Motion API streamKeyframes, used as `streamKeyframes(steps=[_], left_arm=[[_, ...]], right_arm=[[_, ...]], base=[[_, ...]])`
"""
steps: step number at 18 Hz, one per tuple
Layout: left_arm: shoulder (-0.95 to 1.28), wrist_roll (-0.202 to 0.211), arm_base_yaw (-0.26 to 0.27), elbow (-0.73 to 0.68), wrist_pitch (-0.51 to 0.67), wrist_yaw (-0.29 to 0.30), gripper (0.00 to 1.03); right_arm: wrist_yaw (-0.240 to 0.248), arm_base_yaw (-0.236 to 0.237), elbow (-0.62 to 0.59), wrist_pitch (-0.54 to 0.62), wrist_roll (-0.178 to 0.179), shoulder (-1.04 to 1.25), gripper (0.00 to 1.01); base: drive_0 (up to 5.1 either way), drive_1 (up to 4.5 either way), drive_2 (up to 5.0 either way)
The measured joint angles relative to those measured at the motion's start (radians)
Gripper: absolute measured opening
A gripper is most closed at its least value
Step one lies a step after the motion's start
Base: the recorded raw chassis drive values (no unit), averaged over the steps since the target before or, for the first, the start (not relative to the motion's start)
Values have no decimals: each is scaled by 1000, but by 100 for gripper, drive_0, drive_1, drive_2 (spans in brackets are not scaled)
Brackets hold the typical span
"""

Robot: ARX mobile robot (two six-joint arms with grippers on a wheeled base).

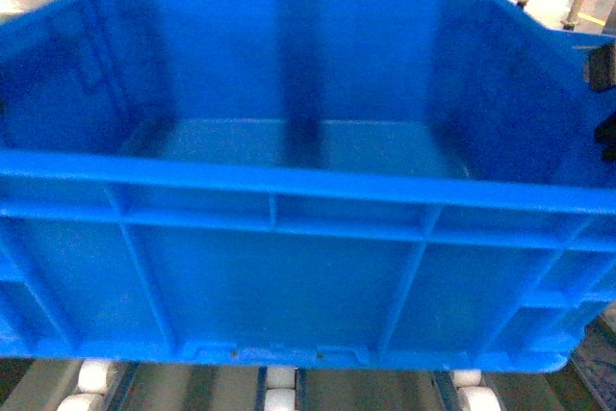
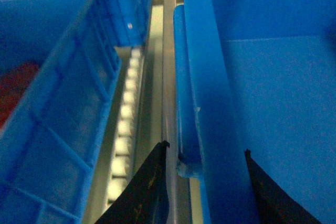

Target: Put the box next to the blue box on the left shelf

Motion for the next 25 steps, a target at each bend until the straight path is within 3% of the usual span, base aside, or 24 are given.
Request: streamKeyframes(steps=[5, 8, 9, 10, 11, 13, 14, 15, 16, 17, 18, 19, 20, 23, 25], left_arm=[[68, -47, -14, -18, -29, 3, 32], [79, -56, -14, -18, -44, 4, 32], [98, -2, -26, -14, -60, -131, 60], [92, -36, -25, -24, 161, -254, 91], [53, -60, -10, 2, 222, -300, 100], [8, -89, 5, 28, 232, -323, 98], [26, -90, -3, 23, 220, -317, 98], [40, -90, -10, 14, 214, -311, 98], [42, -90, -9, 11, 216, -312, 98], [37, -88, 6, -46, 423, -154, 89], [-2, -88, 15, -147, 557, 6, 76], [-48, -88, 9, -240, 624, 107, 63], [-84, -88, 0, -293, 647, 134, 51], [-208, -88, 9, -438, 664, 127, 12], [-230, -88, 9, -459, 662, 128, 5]], right_arm=[[20, -1, -19, -9, -18, 20, 9], [18, -1, -19, -19, -17, 21, 9], [-21, 11, -19, -30, -8, 15, 30], [-87, 18, -25, 51, 3, -16, 61], [-72, 16, -26, 126, 2, -34, 72], [-52, 15, -22, 154, 2, -71, 96], [-53, 17, -23, 150, 2, -66, 99], [-52, 16, -23, 148, 2, -62, 98], [21, 19, -88, 364, -36, -61, 93], [129, 8, -217, 624, -111, -90, 80], [137, -19, -356, 798, -172, -141, 68], [131, -53, -436, 911, -198, -182, 55], [116, -72, -480, 954, -212, -233, 42], [54, -124, -620, 950, -228, -348, 4], [47, -132, -640, 946, -231, -371, 1]], base=[[0, 0, 0], [0, 0, 0], [0, 0, 0], [0, 0, 0], [0, 0, 0], [0, 0, 0], [0, 0, 0], [0, 0, 0], [0, 0, 0], [0, 0, 0], [0, 0, 0], [0, 0, 0], [0, 0, 0], [0, 0, 0], [0, 0, 0]])
